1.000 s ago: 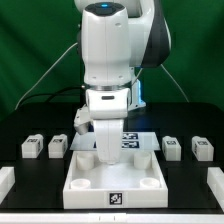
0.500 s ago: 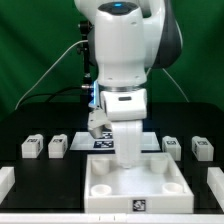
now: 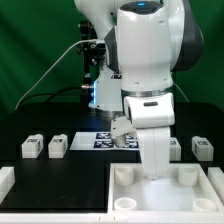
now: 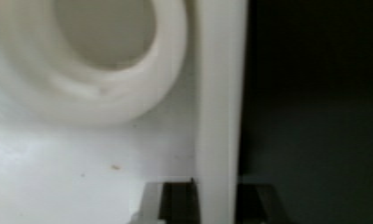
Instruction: Assemble one leg
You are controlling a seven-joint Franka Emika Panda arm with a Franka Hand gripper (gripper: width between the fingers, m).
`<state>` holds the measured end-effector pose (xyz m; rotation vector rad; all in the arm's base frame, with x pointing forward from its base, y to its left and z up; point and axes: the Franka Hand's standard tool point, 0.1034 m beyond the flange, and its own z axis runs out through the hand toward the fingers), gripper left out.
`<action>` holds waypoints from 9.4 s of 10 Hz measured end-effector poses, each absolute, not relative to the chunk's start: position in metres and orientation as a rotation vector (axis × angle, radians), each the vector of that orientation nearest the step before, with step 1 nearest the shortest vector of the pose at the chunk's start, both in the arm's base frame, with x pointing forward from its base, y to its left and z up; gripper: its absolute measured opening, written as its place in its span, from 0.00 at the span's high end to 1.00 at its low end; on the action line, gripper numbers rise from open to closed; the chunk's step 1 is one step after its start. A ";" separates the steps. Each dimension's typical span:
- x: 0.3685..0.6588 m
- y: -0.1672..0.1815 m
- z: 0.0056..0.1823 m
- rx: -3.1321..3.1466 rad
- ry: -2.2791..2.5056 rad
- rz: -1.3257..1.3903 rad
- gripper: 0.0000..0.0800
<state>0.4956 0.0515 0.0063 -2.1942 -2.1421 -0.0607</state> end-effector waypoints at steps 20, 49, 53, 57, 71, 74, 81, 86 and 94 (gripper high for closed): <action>0.497 0.060 0.009 -2.201 -2.086 -0.010 0.19; 0.386 0.185 0.012 -2.776 -0.129 1.354 0.19; 0.382 0.188 0.009 -2.776 -0.142 1.356 0.22; 0.381 0.189 0.009 -2.776 -0.142 1.357 0.64; 0.471 0.136 0.112 -2.987 -0.288 0.459 0.64; 0.542 0.111 0.134 -2.981 -0.288 -0.118 0.64; 0.562 0.093 0.133 -2.908 -0.226 -0.891 0.64; 0.643 0.096 0.115 -2.851 -0.144 -0.943 0.64; 0.627 0.120 0.087 -2.849 -0.185 -0.894 0.64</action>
Offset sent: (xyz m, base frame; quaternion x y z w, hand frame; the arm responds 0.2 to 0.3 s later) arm 0.0250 0.0203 0.0016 -0.0072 0.0336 0.0118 0.9993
